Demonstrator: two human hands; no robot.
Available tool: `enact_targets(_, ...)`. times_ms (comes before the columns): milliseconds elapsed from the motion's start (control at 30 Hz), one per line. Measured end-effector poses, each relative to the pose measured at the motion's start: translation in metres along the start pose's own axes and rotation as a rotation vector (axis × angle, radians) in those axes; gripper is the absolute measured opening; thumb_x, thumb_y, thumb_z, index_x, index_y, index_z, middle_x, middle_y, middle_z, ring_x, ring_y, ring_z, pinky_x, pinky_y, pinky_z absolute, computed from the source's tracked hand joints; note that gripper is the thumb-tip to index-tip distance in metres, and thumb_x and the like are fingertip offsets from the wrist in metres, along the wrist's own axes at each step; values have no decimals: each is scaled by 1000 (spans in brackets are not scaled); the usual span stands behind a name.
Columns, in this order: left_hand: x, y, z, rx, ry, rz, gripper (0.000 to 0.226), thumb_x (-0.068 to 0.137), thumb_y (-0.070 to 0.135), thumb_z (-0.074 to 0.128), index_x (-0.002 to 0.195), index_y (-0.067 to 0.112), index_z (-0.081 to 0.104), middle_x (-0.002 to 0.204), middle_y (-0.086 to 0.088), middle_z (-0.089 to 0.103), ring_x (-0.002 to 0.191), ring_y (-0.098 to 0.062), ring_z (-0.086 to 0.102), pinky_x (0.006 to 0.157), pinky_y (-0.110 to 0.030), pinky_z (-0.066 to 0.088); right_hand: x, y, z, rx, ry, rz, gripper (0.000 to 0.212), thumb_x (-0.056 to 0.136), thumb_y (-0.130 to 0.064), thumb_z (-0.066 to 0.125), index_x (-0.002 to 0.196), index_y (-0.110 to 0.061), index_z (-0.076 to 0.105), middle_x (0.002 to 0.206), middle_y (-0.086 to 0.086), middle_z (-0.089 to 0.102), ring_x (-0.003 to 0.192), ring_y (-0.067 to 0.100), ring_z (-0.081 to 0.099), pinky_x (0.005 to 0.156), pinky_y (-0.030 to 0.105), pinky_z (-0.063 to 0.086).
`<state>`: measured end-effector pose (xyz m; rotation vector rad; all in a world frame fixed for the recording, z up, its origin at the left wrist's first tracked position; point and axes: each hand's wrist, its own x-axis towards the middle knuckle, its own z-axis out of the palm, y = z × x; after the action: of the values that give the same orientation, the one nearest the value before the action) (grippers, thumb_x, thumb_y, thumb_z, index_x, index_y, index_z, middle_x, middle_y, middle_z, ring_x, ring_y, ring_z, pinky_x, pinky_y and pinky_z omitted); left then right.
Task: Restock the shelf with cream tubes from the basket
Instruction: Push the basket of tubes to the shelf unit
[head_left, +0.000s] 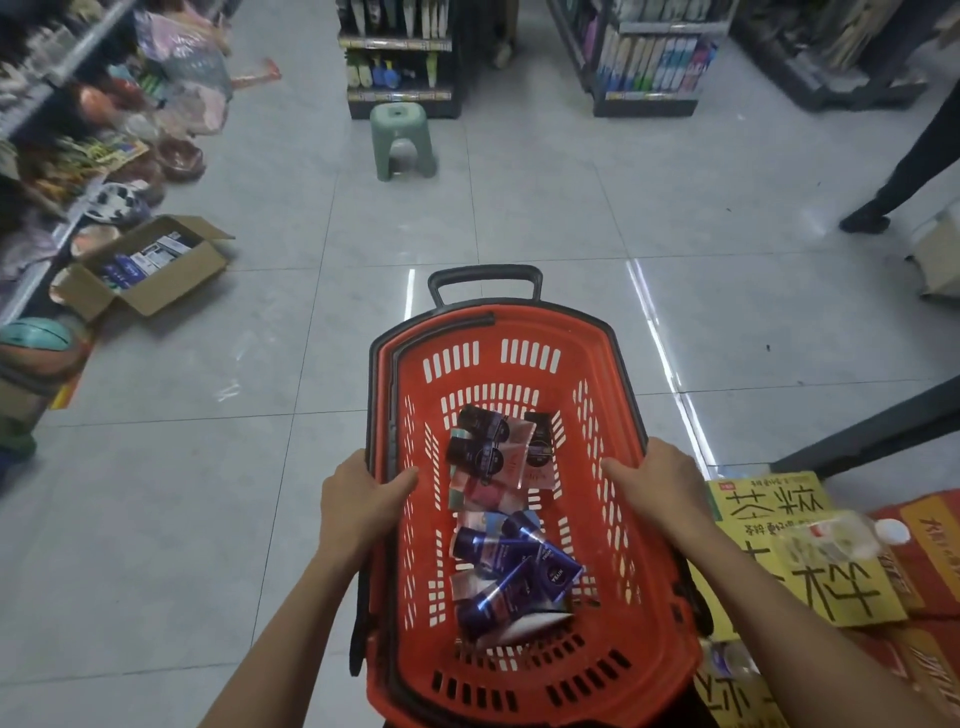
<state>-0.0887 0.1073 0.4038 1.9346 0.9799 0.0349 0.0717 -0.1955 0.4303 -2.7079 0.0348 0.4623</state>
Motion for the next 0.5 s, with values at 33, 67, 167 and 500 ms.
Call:
enact_targets(33, 5, 3, 1, -2, -10, 1, 55, 81, 62, 81, 115, 23, 64, 97, 8, 77, 76, -15, 79, 75, -34, 64, 5, -1, 0, -2, 11, -2, 55, 93, -58, 68, 122, -12, 61, 109, 5, 73, 78, 19, 65, 69, 29, 50)
enact_targets(67, 11, 6, 3, -2, -14, 4, 55, 80, 62, 81, 115, 23, 64, 97, 9, 77, 76, -15, 79, 75, -34, 64, 11, -2, 0, 1, 20, -7, 55, 93, -59, 68, 122, -12, 61, 108, 5, 73, 77, 19, 64, 68, 29, 50)
enact_targets(167, 32, 21, 9, 30, -1, 2, 52, 82, 61, 81, 113, 24, 65, 95, 9, 77, 74, -15, 78, 76, -37, 65, 32, -4, 1, 30, 12, -3, 56, 92, -59, 68, 122, -13, 62, 108, 5, 72, 77, 19, 65, 68, 29, 51)
enact_targets(500, 143, 99, 55, 87, 7, -32, 61, 79, 68, 80, 118, 25, 62, 98, 8, 77, 76, -15, 79, 79, -44, 67, 176, -21, -20, 146, -36, -18, 51, 92, -56, 69, 121, -15, 61, 94, -4, 65, 72, 12, 66, 62, 26, 51)
